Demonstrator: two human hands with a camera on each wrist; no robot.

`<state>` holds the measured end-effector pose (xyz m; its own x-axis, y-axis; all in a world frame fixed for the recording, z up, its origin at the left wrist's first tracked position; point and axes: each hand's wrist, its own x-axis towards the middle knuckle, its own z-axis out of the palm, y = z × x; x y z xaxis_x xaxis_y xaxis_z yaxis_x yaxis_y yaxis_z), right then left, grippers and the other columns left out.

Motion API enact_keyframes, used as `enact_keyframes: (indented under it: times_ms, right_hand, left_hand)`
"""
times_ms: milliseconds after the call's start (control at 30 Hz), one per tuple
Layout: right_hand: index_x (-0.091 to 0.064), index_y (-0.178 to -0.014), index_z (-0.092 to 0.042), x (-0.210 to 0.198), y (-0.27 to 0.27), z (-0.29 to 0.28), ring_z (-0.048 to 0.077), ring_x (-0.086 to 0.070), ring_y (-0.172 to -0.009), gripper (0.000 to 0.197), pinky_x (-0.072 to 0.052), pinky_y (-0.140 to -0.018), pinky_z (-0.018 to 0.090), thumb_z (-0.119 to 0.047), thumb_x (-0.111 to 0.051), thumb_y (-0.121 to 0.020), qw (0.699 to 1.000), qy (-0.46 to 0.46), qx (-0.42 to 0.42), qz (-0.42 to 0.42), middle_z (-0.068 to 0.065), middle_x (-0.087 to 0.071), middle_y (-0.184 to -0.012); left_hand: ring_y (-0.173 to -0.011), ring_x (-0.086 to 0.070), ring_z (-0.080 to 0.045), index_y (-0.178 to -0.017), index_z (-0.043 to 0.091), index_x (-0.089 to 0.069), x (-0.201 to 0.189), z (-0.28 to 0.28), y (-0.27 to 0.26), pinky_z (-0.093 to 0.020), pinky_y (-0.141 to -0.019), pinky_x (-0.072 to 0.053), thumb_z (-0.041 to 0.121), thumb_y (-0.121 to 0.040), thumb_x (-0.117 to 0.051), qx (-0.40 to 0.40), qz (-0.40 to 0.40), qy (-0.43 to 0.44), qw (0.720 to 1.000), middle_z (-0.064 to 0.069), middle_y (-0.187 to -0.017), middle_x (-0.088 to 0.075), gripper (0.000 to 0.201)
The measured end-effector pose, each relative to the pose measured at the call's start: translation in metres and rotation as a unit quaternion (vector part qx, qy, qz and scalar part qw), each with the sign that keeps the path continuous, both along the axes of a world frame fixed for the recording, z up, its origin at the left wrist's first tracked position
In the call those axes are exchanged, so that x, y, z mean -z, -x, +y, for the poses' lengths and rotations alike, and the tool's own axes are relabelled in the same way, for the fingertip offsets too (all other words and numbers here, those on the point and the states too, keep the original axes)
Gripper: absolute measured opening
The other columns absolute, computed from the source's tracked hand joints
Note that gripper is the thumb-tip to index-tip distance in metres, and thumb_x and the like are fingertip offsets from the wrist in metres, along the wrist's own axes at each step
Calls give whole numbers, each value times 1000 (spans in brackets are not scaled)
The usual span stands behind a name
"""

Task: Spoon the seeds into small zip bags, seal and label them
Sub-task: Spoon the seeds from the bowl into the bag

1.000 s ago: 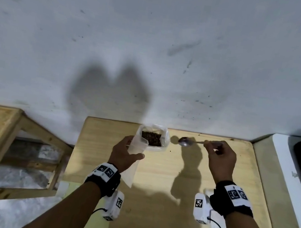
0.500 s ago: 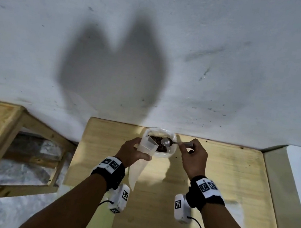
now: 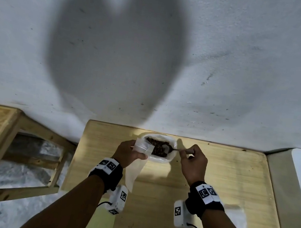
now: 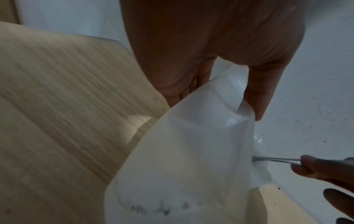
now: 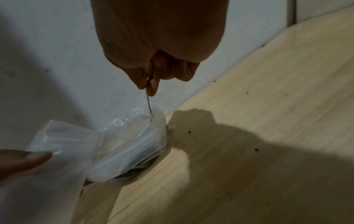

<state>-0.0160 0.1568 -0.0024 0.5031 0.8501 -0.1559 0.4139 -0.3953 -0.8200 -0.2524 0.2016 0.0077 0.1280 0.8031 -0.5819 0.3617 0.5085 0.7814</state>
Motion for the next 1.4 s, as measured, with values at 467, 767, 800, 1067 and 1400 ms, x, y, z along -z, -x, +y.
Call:
enact_keyframes:
  times_ms: [467,767,800,1067,1400]
  right_hand:
    - [-52,-62,-16,11,23,6,18,-46,-61,32,-38,-61,30,-10,-81,-74,975,57,97,189,-3,-51,-61]
    - [-66,-77,-2,-4,-4,-1,15,-39,-54,9,-31,-54,28,-5,-74,-79,955,44,133,261,3,-51,-62]
    - [-65,-75,-4,-6,-8,-2,15,-38,-54,10,-31,-55,29,-5,-74,-78,956,39,129,259,0,-49,-59]
    - [-62,-81,11,-33,-11,0,6,-49,-52,16,-37,-58,25,-2,-73,-82,959,-41,70,273,2,-60,-64]
    - [-46,-65,-30,-45,24,18,5,-41,-51,41,-34,-52,20,-13,-79,-81,981,-82,-166,55,-19,-54,-55]
  left_hand:
    - [-80,-62,-25,-87,9,-70,9,5,0,-30,-66,-47,10,-61,-78,24,28,2,999,-6,-85,-69,27]
    - [-87,-63,-23,-93,13,-71,9,9,5,-28,-71,-48,3,-66,-82,39,40,2,998,-5,-92,-69,31]
    - [-87,-63,-24,-93,14,-70,8,10,6,-28,-71,-48,2,-65,-81,41,41,2,998,-5,-92,-69,32]
    - [-84,-61,-21,-89,16,-69,0,9,2,-25,-65,-43,11,-54,-79,41,30,5,999,-3,-88,-68,37]
    - [-84,-65,-22,-92,5,-74,-1,10,0,-26,-68,-48,12,-47,-76,16,22,26,999,-9,-90,-73,46]
